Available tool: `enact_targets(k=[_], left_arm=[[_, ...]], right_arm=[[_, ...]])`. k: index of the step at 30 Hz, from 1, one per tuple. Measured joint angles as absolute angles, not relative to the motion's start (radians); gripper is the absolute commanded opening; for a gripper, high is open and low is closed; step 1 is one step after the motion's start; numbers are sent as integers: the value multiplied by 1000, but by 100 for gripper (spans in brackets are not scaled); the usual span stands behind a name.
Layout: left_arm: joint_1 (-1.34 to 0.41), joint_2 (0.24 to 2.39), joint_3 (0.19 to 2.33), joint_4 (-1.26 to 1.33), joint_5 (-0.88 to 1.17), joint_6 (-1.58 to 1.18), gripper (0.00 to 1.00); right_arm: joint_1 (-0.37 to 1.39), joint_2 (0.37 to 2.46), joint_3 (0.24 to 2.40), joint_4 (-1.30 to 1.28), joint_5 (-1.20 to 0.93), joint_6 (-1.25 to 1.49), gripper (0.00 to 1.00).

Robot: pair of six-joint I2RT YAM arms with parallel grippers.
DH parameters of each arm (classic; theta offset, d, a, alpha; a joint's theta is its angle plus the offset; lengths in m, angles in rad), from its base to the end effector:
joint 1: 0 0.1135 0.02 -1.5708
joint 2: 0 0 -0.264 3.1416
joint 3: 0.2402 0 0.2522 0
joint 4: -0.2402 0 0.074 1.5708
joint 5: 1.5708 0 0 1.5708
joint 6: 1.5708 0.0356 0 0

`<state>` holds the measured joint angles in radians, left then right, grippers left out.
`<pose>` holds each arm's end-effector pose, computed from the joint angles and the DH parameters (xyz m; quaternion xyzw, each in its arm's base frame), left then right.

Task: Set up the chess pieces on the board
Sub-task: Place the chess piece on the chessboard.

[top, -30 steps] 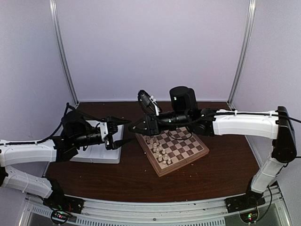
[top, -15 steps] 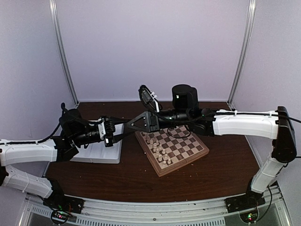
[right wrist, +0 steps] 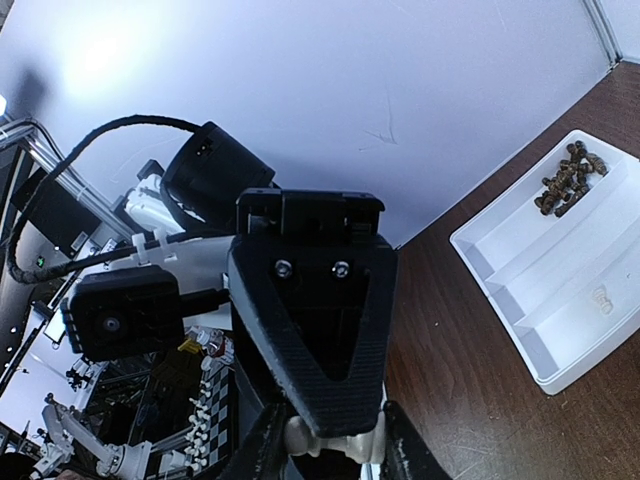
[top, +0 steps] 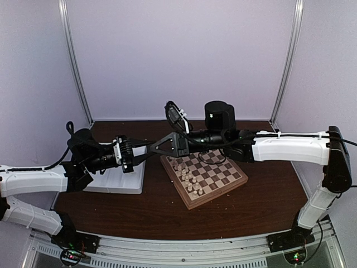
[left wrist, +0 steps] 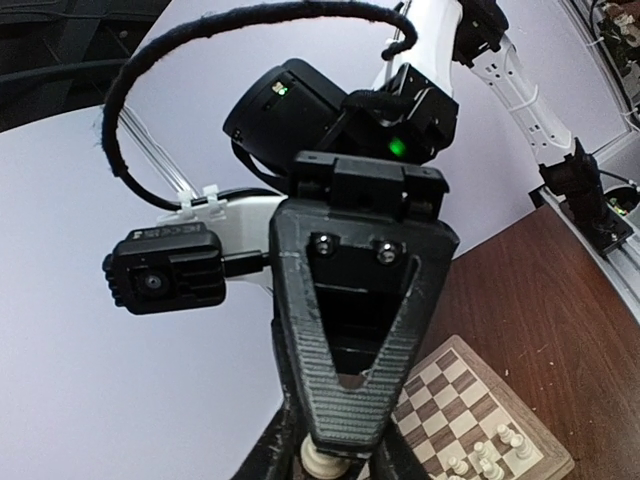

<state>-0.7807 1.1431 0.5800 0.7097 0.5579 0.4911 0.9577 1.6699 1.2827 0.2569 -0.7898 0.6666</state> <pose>0.1663 -0.1913 0.2889 0.5408 0.3816 -0.2830 0.6942 0.2059 0.3366 0.3264 -0.3517 0.6497 0.6408 0.2090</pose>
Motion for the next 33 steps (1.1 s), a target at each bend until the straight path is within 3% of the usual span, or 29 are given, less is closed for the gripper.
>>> enact_targets(k=[8,12,18,24,33], left_arm=[[-781,1140,580,709,562,501,1],[-781,1137,580,702,562,504,0],[-781,1131,581,654,561,504,0],[-781,1137,583,613,522,484,0],[-779,1308,706,542,344,318,0]], right_arm=[[958,1670,1283,263,-801,694,32],[958,1670,1283,264,-805,698,35],[956,1670,1282,268,-805,696,68],[934,1654,1245,270,-795,670,90],[849,1451,1173,58,-646,486,96]])
